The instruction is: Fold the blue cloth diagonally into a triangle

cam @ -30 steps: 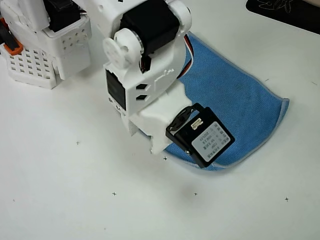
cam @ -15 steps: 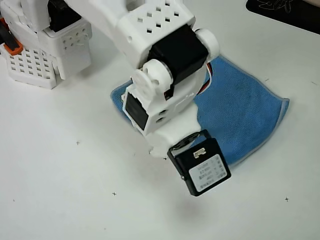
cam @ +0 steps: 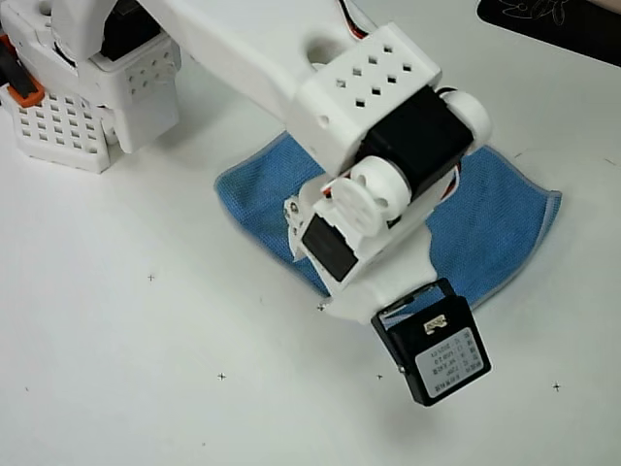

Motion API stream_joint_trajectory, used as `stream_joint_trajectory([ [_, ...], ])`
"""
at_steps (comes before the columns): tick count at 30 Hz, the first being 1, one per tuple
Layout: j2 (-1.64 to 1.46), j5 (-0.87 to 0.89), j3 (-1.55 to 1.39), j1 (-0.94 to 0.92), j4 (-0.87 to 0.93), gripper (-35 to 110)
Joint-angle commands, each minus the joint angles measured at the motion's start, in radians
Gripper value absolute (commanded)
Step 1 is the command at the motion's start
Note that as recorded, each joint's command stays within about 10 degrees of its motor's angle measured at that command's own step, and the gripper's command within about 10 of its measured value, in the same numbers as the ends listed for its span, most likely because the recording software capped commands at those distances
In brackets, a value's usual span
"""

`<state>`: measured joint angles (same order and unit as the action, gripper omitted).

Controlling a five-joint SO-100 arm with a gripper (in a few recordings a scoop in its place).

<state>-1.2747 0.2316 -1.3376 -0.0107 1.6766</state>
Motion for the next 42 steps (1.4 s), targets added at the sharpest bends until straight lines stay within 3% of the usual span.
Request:
stream_joint_trajectory([
  [1,-0.017,0.026,0.095,-0.002,0.023,25],
  [42,0.308,0.094,0.611,0.095,0.110,25],
])
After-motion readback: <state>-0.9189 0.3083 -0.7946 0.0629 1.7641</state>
